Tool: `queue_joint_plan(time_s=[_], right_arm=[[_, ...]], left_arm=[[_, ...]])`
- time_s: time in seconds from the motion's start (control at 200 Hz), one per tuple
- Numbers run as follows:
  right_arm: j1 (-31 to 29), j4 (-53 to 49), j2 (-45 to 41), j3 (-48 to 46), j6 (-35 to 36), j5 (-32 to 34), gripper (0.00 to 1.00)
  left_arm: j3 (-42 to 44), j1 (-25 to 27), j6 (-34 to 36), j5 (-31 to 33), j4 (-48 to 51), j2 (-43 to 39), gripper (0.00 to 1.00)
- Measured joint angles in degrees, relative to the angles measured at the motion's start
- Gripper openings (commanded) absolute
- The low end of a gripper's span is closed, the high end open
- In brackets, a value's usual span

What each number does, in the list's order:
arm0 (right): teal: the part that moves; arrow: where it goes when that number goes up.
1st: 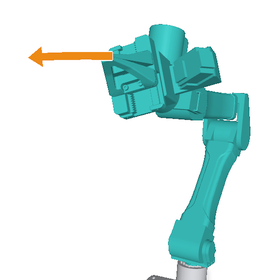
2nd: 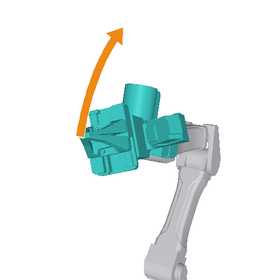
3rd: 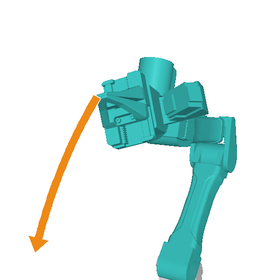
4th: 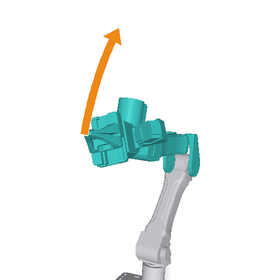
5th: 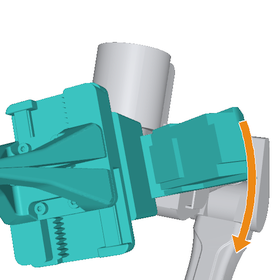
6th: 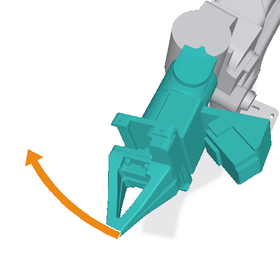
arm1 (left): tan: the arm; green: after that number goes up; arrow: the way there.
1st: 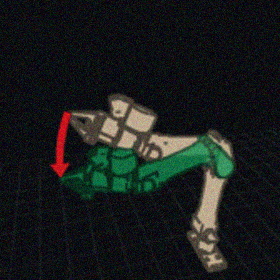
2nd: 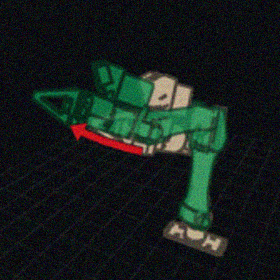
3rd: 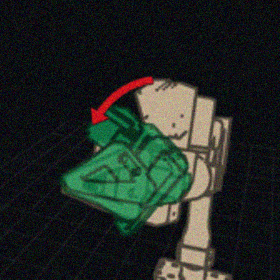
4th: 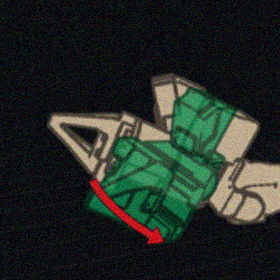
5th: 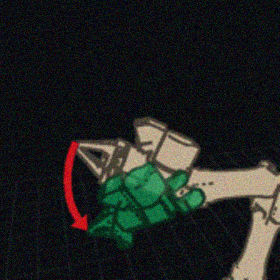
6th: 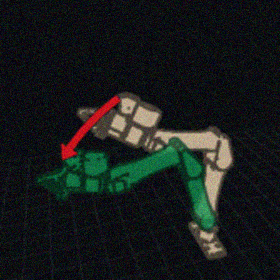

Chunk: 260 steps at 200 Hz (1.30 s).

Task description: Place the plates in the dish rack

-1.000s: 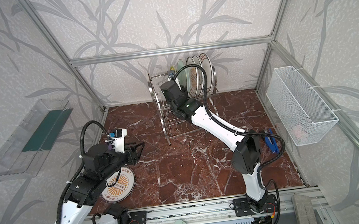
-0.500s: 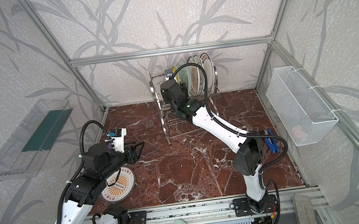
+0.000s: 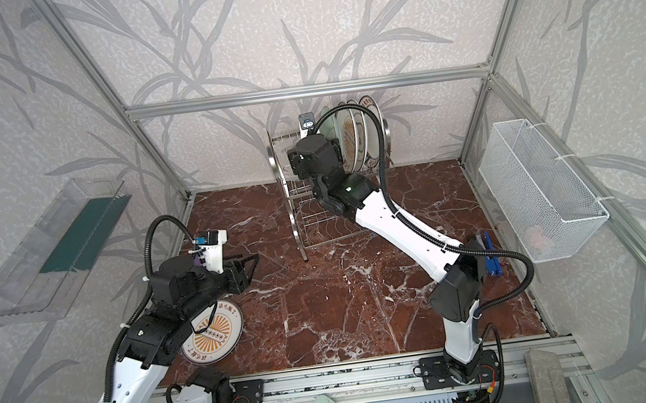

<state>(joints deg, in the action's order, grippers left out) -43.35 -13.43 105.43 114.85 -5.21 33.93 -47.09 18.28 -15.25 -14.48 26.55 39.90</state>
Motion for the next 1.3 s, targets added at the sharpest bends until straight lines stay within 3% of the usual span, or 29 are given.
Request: queue_joint_plan(time_s=[0.285,0.775,1.05,1.3], right_arm=[[-0.3,2.0,-5.7,-1.7,2.7,-1.4,0.84],[0.1,9.9,-25.7,-21.1,9.8,-1.9,0.87],[5.3,8.8,-36.9,-35.4,6.4,-7.5,0.84],[7.2,7.1,-40.3,-45.7,1.7,-11.5,0.82]], left_arm=[[0.0,-0.4,-0.5,0.7,0.0,0.0,0.53],[0.0,-0.9,-1.5,0.9,0.1,2.0,0.53],[0.0,-1.2,-1.5,1.4,0.9,2.6,0.53],[0.0,-1.6,-1.5,1.7,1.7,5.2,0.53]])
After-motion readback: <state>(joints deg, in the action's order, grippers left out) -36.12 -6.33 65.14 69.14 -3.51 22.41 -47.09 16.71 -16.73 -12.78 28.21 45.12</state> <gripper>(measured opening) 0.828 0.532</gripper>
